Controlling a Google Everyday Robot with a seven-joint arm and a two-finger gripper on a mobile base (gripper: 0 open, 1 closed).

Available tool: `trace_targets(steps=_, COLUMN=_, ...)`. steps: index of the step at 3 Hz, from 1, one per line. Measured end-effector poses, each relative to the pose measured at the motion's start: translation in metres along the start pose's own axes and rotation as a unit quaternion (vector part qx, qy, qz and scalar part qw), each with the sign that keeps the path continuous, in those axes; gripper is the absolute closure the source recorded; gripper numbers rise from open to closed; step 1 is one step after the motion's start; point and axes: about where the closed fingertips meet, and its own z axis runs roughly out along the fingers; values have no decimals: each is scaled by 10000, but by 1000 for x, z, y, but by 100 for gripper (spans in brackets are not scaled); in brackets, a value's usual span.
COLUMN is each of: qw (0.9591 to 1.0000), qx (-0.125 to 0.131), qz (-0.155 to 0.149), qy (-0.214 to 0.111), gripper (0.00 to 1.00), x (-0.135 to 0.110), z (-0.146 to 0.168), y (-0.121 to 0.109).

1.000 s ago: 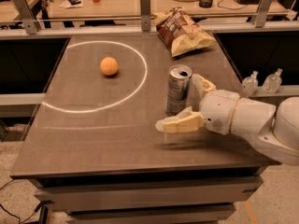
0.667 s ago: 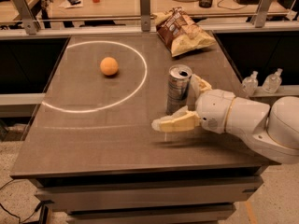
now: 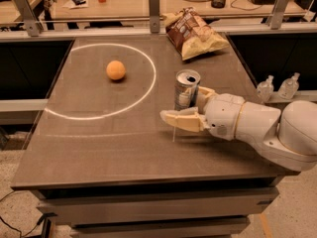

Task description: Move redbull can near orange

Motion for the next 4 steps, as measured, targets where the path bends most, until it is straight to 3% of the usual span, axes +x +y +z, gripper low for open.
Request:
trace_targets(steps=2, qw=9997, qx=-195, qz=-104, qy=54, gripper=85, x=-4, z=0, y=0)
trace_targets(steps=3, qw=9997, qx=-219, qz=-108, qy=54, gripper=100, x=-4, z=1, y=1)
trace_targets(steps=4, qw=9996, qx=-221, qz=-145, qy=-23, gripper=100, x=-8, z=7, y=0)
